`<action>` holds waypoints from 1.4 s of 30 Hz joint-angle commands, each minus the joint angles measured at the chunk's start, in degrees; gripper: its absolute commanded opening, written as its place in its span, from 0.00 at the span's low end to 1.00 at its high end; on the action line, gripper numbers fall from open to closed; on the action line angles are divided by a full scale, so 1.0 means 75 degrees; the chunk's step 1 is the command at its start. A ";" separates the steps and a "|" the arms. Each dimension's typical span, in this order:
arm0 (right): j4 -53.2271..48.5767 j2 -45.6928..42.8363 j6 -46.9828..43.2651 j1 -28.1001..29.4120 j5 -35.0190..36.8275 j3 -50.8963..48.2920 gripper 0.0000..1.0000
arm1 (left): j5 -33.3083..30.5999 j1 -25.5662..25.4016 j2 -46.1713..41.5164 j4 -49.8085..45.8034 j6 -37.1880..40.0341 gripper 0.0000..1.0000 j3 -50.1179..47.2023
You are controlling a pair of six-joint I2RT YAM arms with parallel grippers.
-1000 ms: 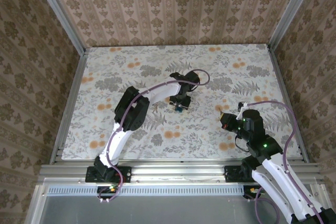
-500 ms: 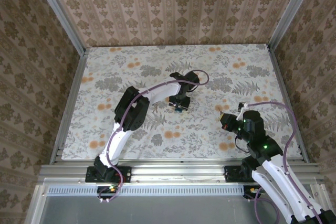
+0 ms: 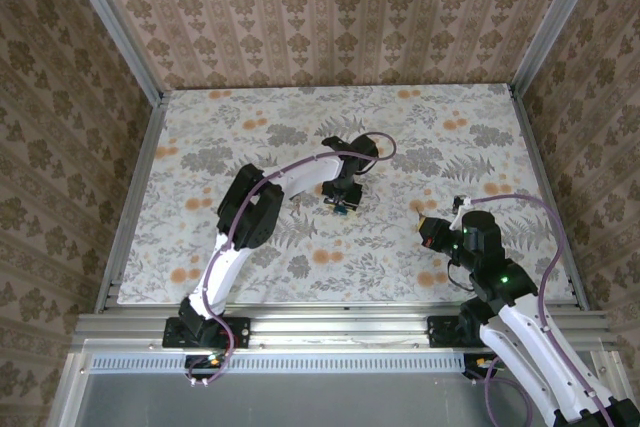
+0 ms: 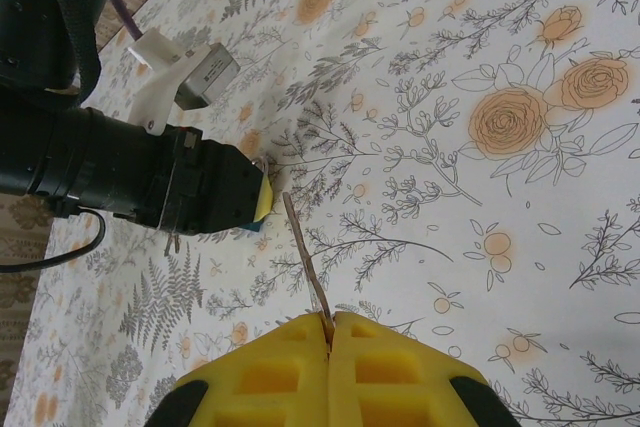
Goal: Unlock with the key
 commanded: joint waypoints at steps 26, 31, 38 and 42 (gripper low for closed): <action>0.3475 0.1152 -0.0342 0.1457 -0.0693 -0.0764 0.00 | 0.1816 0.1134 -0.3552 0.3764 -0.4196 0.21 -0.4160; 0.4354 0.1658 -0.0399 0.1904 -0.0175 -0.0895 0.00 | 0.1859 0.1137 -0.3775 0.3796 -0.4344 0.22 -0.4136; 0.5654 0.2998 -0.0305 0.2304 0.0005 -0.0841 0.00 | 0.1968 0.1157 -0.3747 0.3502 -0.4260 0.23 -0.3847; 0.6534 0.3767 -0.0203 0.2563 0.0290 -0.0845 0.00 | 0.1786 0.1147 -0.3614 0.2929 -0.4105 0.24 -0.3479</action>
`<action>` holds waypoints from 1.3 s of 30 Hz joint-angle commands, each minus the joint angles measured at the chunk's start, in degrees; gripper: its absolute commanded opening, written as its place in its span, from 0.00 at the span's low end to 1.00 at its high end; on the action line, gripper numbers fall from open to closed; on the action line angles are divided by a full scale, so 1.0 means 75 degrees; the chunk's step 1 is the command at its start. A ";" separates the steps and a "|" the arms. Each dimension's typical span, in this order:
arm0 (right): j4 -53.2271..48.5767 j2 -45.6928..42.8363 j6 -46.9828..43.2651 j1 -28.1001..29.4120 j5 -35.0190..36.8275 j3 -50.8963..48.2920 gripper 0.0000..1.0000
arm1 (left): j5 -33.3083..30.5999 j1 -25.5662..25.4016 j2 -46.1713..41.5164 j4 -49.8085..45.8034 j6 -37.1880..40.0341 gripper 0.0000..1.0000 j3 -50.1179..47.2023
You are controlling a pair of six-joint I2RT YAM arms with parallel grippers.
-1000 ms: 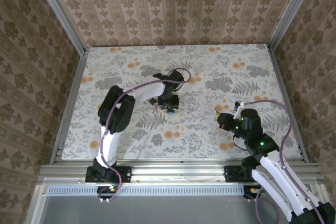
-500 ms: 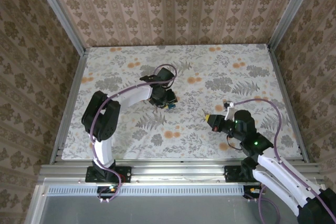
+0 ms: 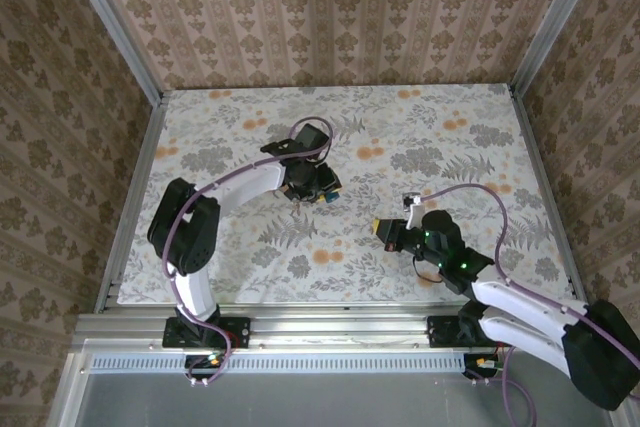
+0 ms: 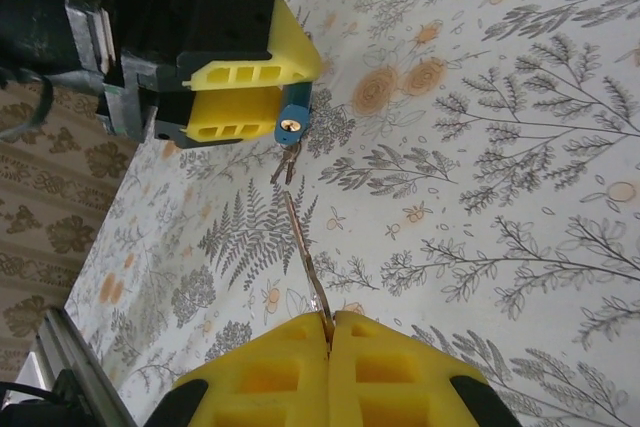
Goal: Unlock with the key
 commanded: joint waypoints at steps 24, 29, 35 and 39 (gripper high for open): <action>0.4270 0.4077 0.0833 0.0996 0.1290 0.0659 0.00 | -0.0027 -0.0042 0.0114 -0.0737 -0.0097 0.26 0.0812; 0.4444 0.4358 0.0908 0.1139 0.1286 0.0791 0.00 | -0.0050 -0.0025 0.0090 -0.0756 -0.0071 0.26 0.0801; 0.4739 0.4712 0.1089 0.1198 0.1292 0.0942 0.00 | -0.0093 -0.0030 0.0079 -0.0770 -0.0080 0.26 0.0789; 0.4758 0.4767 0.1136 0.1221 0.1315 0.1015 0.00 | -0.0236 -0.0062 0.0055 -0.0869 -0.0068 0.26 0.0824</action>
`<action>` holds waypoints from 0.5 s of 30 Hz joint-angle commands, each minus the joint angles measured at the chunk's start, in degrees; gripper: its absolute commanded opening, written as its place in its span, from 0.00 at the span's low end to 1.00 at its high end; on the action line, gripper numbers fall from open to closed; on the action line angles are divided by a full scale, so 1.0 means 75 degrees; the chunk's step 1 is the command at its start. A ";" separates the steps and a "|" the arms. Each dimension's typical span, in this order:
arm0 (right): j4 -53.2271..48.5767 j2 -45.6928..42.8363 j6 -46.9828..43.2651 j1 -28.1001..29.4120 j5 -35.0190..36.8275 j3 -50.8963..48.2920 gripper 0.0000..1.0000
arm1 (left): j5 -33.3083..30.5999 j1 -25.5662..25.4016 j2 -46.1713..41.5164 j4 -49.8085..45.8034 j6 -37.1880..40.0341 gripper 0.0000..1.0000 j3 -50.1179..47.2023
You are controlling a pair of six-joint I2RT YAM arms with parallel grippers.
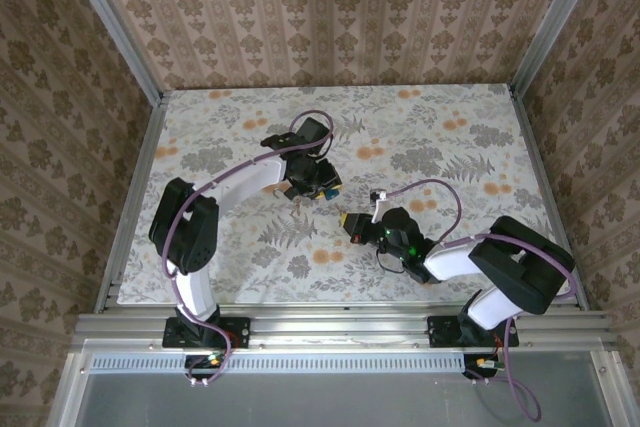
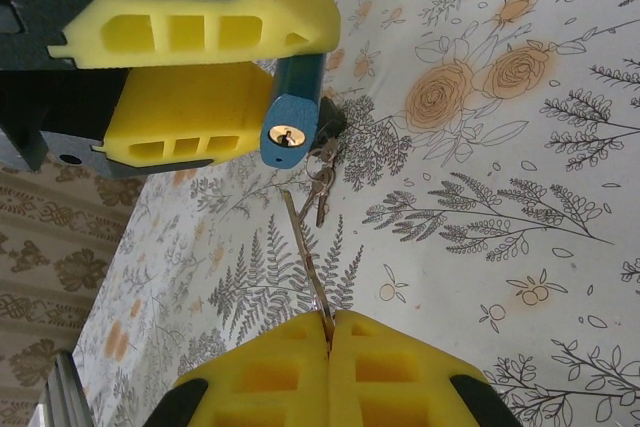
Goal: Unlock with the key
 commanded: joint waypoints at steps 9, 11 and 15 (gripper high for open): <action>0.0414 0.0259 0.0196 0.0074 0.0425 0.0346 0.00 | -0.0256 -0.0089 -0.0006 -0.0197 -0.0074 0.26 0.0344; 0.0393 0.0306 0.0196 0.0074 0.0463 0.0369 0.00 | -0.0236 -0.0089 0.0005 -0.0175 -0.0085 0.26 0.0355; 0.0414 0.0354 0.0214 0.0076 0.0542 0.0410 0.00 | -0.0235 -0.0100 -0.0006 -0.0164 -0.0109 0.26 0.0344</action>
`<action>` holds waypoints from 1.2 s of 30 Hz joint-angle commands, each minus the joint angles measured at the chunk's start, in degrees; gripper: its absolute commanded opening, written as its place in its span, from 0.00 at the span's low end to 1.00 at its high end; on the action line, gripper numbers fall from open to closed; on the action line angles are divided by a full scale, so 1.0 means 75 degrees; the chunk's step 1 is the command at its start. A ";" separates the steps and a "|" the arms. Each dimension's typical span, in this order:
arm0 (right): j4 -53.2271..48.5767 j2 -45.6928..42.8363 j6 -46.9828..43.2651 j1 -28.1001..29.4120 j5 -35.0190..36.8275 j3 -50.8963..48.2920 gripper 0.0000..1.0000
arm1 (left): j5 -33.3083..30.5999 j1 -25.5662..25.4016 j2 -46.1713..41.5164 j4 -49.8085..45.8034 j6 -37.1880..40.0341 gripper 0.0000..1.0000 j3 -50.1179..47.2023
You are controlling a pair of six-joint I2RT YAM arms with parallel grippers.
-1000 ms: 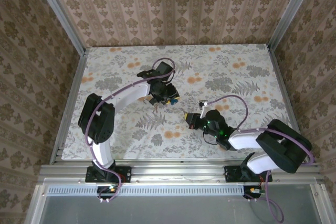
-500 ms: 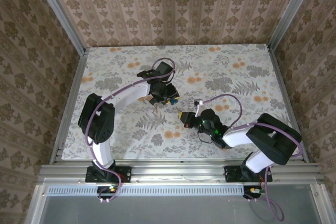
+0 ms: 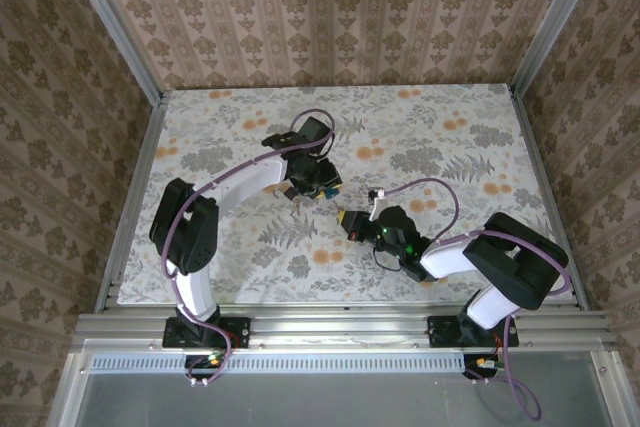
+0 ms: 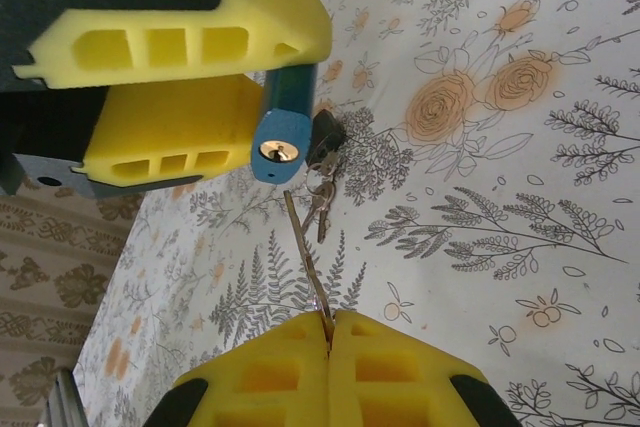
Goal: Unlock with the key
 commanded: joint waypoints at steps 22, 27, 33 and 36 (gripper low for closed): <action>0.0144 0.0085 0.0403 0.0043 0.0801 0.0348 0.00 | -0.0042 -0.0071 -0.0006 0.0260 -0.0472 0.26 0.0022; 0.0117 0.0097 0.0435 0.0050 0.0826 0.0357 0.00 | -0.0037 -0.0071 -0.0006 0.0301 -0.0483 0.26 -0.0001; 0.0050 0.0085 0.0496 0.0050 0.0915 0.0356 0.00 | -0.0016 -0.0083 -0.0030 0.0351 -0.0507 0.26 -0.0042; 0.0037 0.0106 0.0527 0.0050 0.0944 0.0356 0.00 | -0.0005 -0.0085 -0.0041 0.0376 -0.0508 0.26 -0.0048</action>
